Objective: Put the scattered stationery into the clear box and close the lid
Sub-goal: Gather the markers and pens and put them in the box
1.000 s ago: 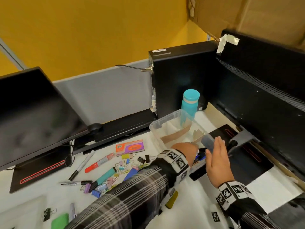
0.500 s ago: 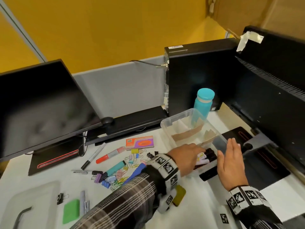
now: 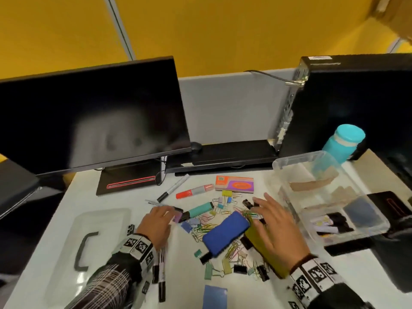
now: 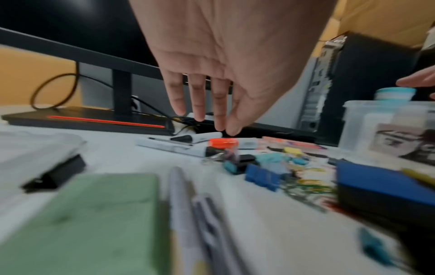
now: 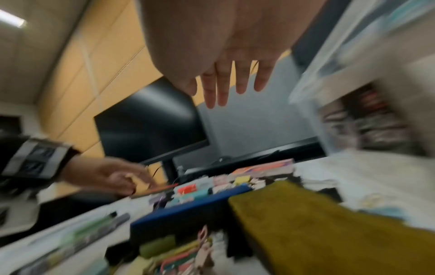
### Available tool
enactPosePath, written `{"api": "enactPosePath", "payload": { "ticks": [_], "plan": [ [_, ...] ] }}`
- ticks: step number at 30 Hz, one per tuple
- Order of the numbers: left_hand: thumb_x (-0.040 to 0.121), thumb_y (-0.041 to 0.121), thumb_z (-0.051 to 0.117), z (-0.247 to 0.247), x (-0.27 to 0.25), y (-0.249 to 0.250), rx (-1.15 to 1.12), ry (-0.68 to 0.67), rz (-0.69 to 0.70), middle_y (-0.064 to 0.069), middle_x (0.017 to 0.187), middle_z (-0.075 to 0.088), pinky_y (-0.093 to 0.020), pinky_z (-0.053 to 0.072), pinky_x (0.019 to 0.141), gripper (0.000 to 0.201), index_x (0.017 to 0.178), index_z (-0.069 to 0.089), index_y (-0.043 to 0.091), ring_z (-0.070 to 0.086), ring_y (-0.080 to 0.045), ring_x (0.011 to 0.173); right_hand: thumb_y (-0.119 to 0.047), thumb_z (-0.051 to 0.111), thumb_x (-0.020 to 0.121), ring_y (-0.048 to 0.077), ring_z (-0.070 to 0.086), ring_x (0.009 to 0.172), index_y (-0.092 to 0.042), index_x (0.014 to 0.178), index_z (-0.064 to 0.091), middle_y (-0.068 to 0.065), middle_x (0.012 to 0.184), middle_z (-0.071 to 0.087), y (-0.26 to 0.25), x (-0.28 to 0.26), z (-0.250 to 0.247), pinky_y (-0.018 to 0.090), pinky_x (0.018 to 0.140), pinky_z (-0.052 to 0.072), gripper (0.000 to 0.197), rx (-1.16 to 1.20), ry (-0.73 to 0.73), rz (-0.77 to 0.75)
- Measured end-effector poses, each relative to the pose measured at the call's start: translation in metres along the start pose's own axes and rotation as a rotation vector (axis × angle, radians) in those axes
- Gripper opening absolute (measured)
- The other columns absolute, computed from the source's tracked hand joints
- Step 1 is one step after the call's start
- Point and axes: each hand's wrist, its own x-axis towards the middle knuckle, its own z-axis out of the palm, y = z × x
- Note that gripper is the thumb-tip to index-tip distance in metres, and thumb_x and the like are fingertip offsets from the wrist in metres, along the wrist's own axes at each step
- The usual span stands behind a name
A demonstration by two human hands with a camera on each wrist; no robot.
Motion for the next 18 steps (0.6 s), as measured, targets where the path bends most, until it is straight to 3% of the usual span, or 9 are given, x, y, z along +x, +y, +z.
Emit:
{"api": "enactPosePath", "payload": {
  "ticks": [3, 5, 7, 9, 11, 13, 18],
  "plan": [
    [0.09, 0.015, 0.051, -0.006, 0.015, -0.023, 0.088, -0.035, -0.05, 0.007, 0.15, 0.031, -0.036, 0.029, 0.111, 0.055, 0.14, 0.036, 0.032, 0.028, -0.019, 0.136, -0.049, 0.035, 0.092, 0.012, 0.044, 0.13, -0.029, 0.117, 0.061, -0.012, 0.131, 0.057, -0.022, 0.028, 0.04, 0.028, 0.106, 0.037, 0.041, -0.163, -0.197, -0.153],
    [0.088, 0.009, 0.053, -0.007, 0.024, -0.033, 0.122, -0.068, -0.038, 0.006, 0.149, 0.032, -0.036, 0.033, 0.108, 0.059, 0.139, 0.035, 0.032, 0.031, -0.02, 0.133, -0.042, 0.042, 0.088, 0.015, 0.055, 0.122, -0.027, 0.115, 0.063, -0.009, 0.125, 0.063, -0.038, 0.047, 0.059, 0.033, 0.096, 0.049, 0.038, -0.198, -0.279, -0.195],
    [0.085, 0.004, 0.056, -0.006, 0.033, -0.039, 0.155, -0.095, -0.003, 0.004, 0.145, 0.036, -0.035, 0.038, 0.104, 0.063, 0.138, 0.036, 0.03, 0.035, -0.021, 0.129, -0.029, 0.06, 0.08, 0.021, 0.061, 0.115, -0.021, 0.111, 0.067, -0.003, 0.119, 0.067, -0.053, 0.064, 0.074, 0.038, 0.088, 0.055, 0.033, -0.194, -0.303, -0.215],
    [0.086, 0.005, 0.055, -0.004, 0.04, -0.041, 0.177, -0.106, 0.019, 0.002, 0.141, 0.041, -0.036, 0.039, 0.102, 0.058, 0.136, 0.04, 0.028, 0.037, -0.021, 0.127, -0.016, 0.068, 0.078, 0.027, 0.055, 0.122, -0.014, 0.12, 0.063, 0.005, 0.129, 0.061, -0.065, 0.078, 0.087, 0.043, 0.095, 0.049, 0.043, -0.189, -0.364, -0.2],
    [0.089, 0.01, 0.053, 0.0, 0.046, -0.042, 0.178, -0.099, 0.032, 0.0, 0.137, 0.044, -0.036, 0.04, 0.101, 0.047, 0.132, 0.044, 0.026, 0.04, -0.022, 0.124, -0.011, 0.055, 0.089, 0.026, 0.03, 0.141, -0.013, 0.141, 0.04, 0.005, 0.151, 0.036, -0.072, 0.09, 0.098, 0.043, 0.112, 0.027, 0.054, -0.201, -0.472, -0.151],
    [0.091, 0.014, 0.051, 0.003, 0.051, -0.045, 0.175, -0.104, 0.034, -0.002, 0.133, 0.047, -0.035, 0.042, 0.099, 0.037, 0.128, 0.048, 0.023, 0.042, -0.022, 0.121, -0.008, 0.05, 0.09, 0.024, 0.019, 0.144, -0.017, 0.146, 0.026, 0.003, 0.156, 0.024, -0.078, 0.1, 0.106, 0.041, 0.116, 0.018, 0.061, -0.251, -0.56, -0.108],
    [0.092, 0.013, 0.049, 0.004, 0.059, -0.051, 0.15, -0.092, 0.066, -0.003, 0.124, 0.052, -0.034, 0.044, 0.094, 0.027, 0.117, 0.051, 0.02, 0.047, -0.023, 0.113, -0.008, 0.051, 0.087, 0.029, 0.039, 0.126, -0.018, 0.135, 0.04, 0.008, 0.136, 0.046, -0.094, 0.117, 0.121, 0.041, 0.105, 0.032, 0.051, -0.35, -0.645, -0.094]
  ]
}}
